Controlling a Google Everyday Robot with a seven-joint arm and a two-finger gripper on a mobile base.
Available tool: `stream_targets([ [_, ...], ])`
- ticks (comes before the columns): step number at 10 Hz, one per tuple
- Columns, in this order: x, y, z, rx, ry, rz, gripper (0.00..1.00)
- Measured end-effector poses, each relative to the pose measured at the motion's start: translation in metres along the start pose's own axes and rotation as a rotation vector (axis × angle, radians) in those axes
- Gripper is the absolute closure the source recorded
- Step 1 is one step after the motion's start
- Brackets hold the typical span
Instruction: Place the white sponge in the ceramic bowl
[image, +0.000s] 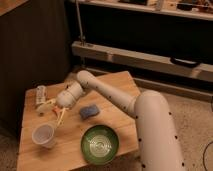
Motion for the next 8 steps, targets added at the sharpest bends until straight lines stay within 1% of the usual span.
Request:
stream_targets([
  [1, 0.000, 0.000, 0.000, 0.000, 0.000, 0.000, 0.20],
  [2, 0.000, 0.001, -0.001, 0.002, 0.013, 0.007, 0.20],
  [3, -0.001, 0.003, -0.006, 0.030, 0.051, 0.031, 0.20],
  [4, -0.003, 0.010, -0.019, 0.068, 0.134, 0.064, 0.20],
  [5, -0.006, 0.016, -0.036, 0.104, 0.243, 0.098, 0.20],
  [6, -0.009, 0.022, -0.060, 0.143, 0.388, 0.142, 0.20],
  [7, -0.011, 0.031, -0.081, 0.175, 0.512, 0.183, 0.20],
  [8, -0.012, 0.041, -0.100, 0.204, 0.628, 0.224, 0.20],
])
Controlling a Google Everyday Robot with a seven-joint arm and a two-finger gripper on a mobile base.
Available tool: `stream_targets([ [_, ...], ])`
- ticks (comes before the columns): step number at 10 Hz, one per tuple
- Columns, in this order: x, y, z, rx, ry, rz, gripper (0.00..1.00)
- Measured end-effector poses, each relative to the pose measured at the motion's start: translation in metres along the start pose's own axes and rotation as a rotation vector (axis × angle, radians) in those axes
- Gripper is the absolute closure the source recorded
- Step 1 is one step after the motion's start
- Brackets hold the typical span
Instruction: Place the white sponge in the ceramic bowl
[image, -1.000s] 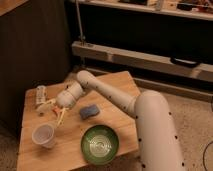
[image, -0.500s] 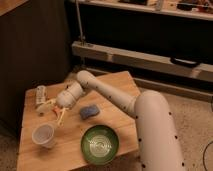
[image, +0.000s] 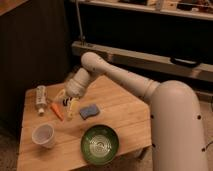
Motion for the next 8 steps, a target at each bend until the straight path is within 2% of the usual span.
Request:
stream_targets([
  [1, 0.010, 0.003, -0.015, 0.031, 0.121, 0.041, 0.20],
  [2, 0.016, 0.004, -0.024, 0.053, 0.201, 0.066, 0.20],
  [3, 0.020, 0.005, -0.031, 0.067, 0.239, 0.082, 0.20],
  [4, 0.023, 0.006, -0.034, 0.073, 0.252, 0.091, 0.20],
  [8, 0.023, 0.006, -0.033, 0.072, 0.260, 0.089, 0.20],
])
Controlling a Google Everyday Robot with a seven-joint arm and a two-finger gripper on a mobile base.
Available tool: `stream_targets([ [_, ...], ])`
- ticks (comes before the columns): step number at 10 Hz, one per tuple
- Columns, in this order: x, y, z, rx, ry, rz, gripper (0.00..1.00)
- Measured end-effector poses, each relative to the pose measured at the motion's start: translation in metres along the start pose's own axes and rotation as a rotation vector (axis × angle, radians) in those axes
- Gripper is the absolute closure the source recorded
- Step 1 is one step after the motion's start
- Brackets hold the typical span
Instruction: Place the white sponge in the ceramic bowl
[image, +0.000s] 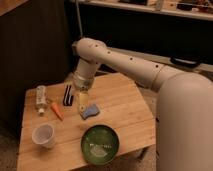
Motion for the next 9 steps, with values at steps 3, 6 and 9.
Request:
stream_targets([
  [3, 0.008, -0.004, 0.018, 0.045, 0.050, -0.013, 0.20],
  [6, 0.030, -0.014, 0.061, 0.099, 0.128, -0.057, 0.20],
  [9, 0.055, -0.026, 0.094, 0.131, 0.194, -0.143, 0.20],
])
